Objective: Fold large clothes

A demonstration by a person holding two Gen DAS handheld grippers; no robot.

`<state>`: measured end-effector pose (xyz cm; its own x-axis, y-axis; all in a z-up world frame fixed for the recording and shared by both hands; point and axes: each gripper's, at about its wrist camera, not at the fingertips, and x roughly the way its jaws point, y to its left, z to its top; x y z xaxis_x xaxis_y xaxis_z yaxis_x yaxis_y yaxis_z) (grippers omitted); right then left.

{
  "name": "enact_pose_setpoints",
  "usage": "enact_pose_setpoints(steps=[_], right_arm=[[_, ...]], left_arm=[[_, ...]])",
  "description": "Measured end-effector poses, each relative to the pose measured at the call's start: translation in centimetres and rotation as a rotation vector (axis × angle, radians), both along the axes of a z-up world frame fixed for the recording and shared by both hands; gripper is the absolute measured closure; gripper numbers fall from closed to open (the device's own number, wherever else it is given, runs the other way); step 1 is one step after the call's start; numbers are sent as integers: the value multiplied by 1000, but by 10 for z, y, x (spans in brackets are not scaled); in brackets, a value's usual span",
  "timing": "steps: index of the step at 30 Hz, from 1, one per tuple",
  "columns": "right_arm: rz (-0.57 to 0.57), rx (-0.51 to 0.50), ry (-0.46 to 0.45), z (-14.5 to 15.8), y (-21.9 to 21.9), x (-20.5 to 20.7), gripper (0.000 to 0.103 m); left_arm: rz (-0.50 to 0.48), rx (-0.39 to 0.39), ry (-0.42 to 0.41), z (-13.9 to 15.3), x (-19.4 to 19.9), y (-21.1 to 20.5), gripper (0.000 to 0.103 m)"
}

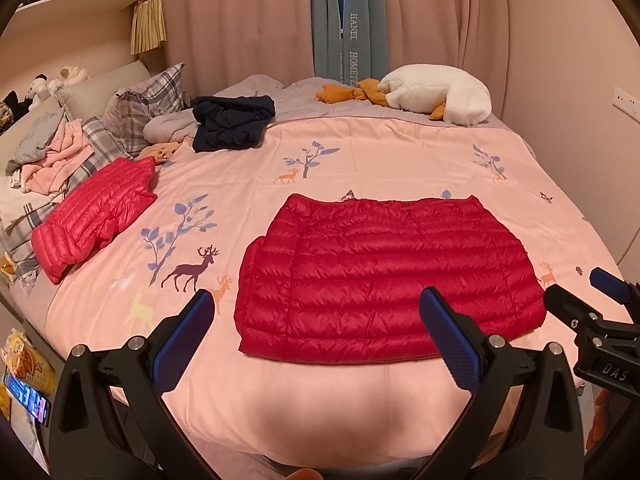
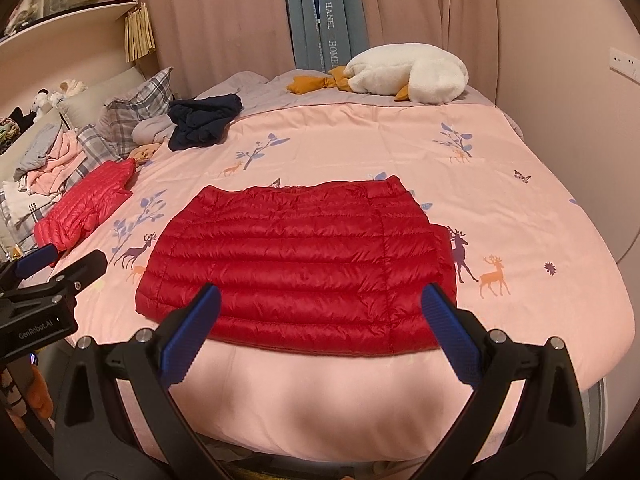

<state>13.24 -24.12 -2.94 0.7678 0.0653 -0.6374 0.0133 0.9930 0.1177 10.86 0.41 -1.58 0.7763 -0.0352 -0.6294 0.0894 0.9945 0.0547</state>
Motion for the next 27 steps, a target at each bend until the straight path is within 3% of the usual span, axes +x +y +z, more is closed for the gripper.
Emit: enact_pose_setpoints(steps=[27], right_arm=[[6,1,2,0,2,0,2]], left_arm=[[-16,13,22,-7,3,-6,1]])
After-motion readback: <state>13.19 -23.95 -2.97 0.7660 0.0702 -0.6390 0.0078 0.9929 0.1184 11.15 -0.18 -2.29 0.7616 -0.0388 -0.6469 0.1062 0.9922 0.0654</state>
